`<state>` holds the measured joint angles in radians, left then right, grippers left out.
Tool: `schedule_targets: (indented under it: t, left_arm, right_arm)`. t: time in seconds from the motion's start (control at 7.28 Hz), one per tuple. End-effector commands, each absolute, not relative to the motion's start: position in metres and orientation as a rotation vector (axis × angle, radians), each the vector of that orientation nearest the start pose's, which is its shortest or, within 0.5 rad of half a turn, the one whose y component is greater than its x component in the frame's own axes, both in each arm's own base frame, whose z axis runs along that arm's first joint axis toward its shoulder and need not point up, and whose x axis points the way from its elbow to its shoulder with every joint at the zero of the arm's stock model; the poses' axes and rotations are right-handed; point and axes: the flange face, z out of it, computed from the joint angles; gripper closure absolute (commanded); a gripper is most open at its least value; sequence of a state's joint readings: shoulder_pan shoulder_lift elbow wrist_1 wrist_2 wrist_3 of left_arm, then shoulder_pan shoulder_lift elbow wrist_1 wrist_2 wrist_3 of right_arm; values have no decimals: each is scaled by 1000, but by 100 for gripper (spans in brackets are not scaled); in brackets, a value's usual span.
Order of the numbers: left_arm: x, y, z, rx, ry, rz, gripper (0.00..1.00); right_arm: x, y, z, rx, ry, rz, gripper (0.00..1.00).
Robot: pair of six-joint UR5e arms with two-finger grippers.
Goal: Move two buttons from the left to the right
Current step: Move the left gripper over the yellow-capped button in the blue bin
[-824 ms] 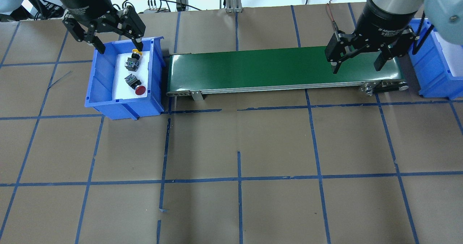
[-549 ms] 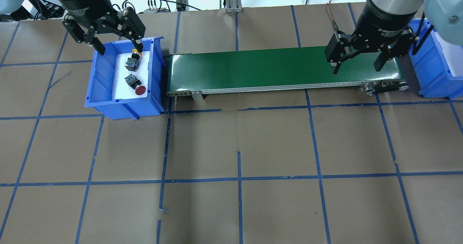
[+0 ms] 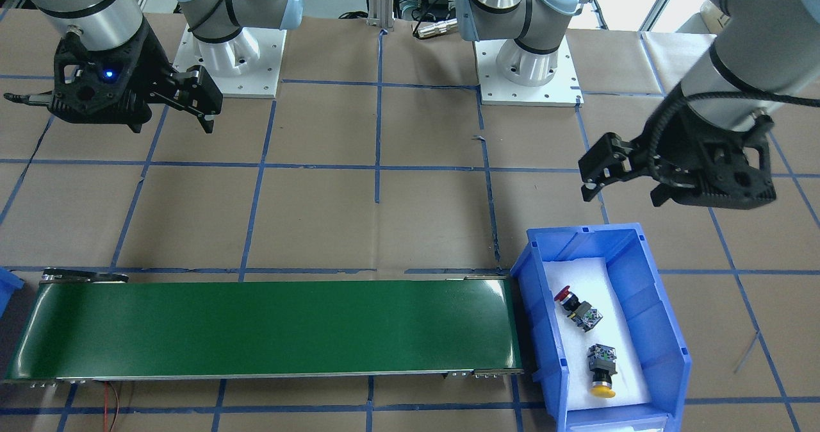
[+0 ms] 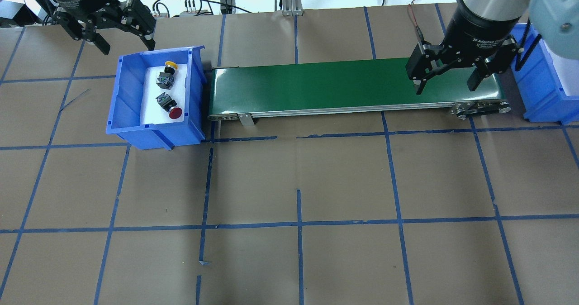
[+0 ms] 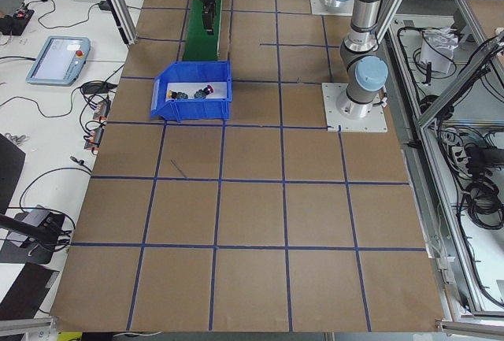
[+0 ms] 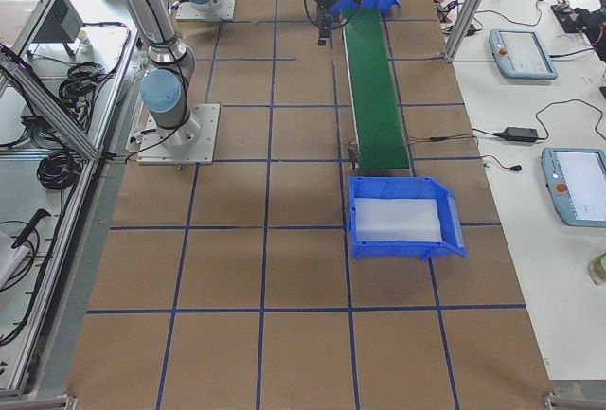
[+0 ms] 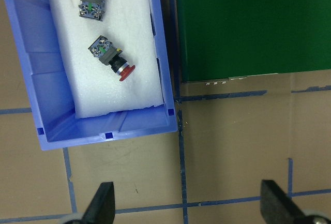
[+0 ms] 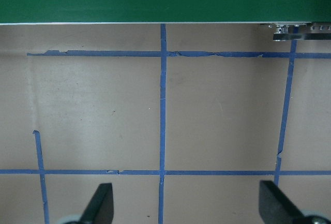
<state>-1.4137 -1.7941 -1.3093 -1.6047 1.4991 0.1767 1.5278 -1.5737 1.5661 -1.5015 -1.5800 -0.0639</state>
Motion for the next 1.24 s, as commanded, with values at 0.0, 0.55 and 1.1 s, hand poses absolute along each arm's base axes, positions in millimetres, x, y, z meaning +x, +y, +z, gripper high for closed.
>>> schedule_targets:
  t: [0.0, 0.55, 1.1]
  left_arm:
    - [-2, -676, 438, 38, 3191, -141, 0]
    - [15, -770, 284, -23, 3203, 30, 0]
    - [17, -776, 250, -20, 3165, 108, 0]
  right_arm:
    - [112, -490, 485, -34, 3144, 97, 0]
    - [112, -489, 482, -34, 3144, 107, 0]
    - [112, -489, 481, -34, 3143, 109, 0]
